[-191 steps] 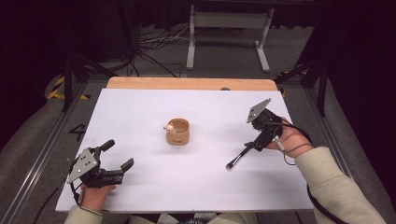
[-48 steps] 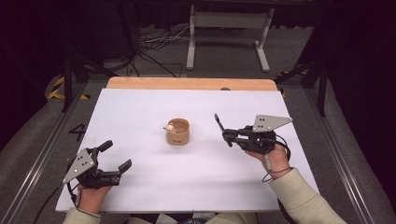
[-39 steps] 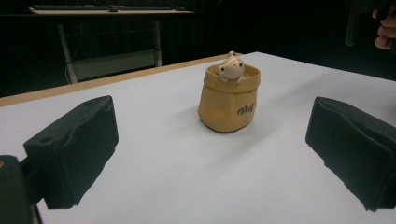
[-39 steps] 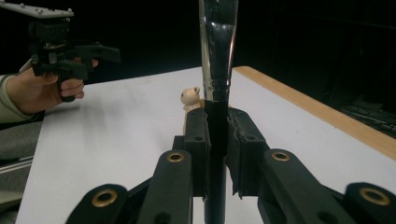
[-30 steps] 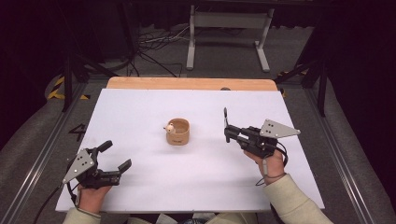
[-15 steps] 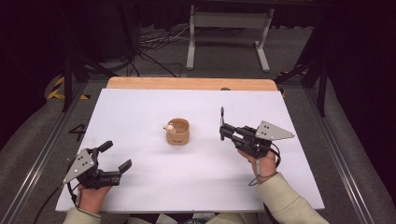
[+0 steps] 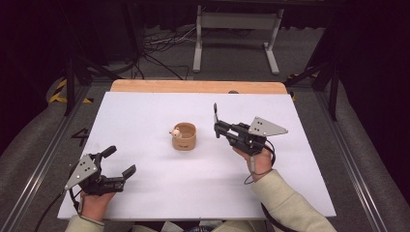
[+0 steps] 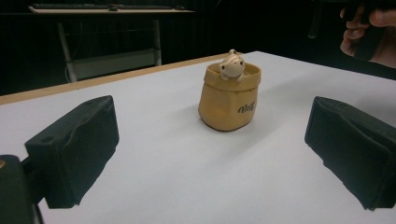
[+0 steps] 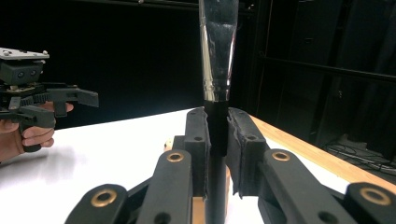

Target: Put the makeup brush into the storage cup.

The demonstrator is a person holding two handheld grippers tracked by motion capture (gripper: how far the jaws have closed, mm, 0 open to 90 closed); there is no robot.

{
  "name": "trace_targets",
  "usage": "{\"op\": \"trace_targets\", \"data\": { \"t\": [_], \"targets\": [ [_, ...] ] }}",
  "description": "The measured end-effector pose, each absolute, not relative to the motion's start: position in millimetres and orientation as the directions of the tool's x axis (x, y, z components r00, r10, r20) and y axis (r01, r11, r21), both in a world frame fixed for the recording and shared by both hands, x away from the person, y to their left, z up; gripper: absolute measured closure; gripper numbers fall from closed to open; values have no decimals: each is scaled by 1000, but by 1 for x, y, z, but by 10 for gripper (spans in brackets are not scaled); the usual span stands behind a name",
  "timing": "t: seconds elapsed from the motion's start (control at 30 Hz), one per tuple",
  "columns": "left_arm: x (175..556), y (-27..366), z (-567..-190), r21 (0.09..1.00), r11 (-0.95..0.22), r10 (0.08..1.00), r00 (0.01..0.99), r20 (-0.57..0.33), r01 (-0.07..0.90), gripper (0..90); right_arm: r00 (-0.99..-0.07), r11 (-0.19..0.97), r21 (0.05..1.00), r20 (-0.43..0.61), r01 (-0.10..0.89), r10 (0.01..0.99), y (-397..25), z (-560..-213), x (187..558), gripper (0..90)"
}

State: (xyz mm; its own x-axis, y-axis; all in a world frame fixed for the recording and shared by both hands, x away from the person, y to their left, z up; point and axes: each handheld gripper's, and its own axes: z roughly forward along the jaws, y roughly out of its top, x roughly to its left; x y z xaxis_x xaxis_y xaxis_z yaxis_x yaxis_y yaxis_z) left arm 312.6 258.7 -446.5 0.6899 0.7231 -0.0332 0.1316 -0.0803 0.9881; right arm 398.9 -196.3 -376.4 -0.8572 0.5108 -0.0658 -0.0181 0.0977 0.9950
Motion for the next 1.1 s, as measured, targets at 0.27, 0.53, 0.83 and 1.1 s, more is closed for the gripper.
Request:
{"op": "trace_targets", "data": {
  "t": [0.27, 0.53, 0.83, 1.1],
  "targets": [
    [313, 259, -447, 988, -73, 724, 689, -39, 134, 36, -866, 110, 994, -69, -16, 496, -180, -375, 411, 792],
    [313, 260, -447, 988, -66, 723, 689, -47, 136, 36, -874, 124, 992, -79, -21, 479, -164, -374, 422, 792],
    [313, 261, -448, 988, -64, 723, 689, -49, 137, 37, -878, 151, 988, -97, -28, 469, -150, -377, 432, 792],
    [314, 260, -448, 988, -68, 723, 689, -46, 138, 37, -880, 159, 987, -101, -29, 463, -138, -381, 439, 792]
  ]
}}
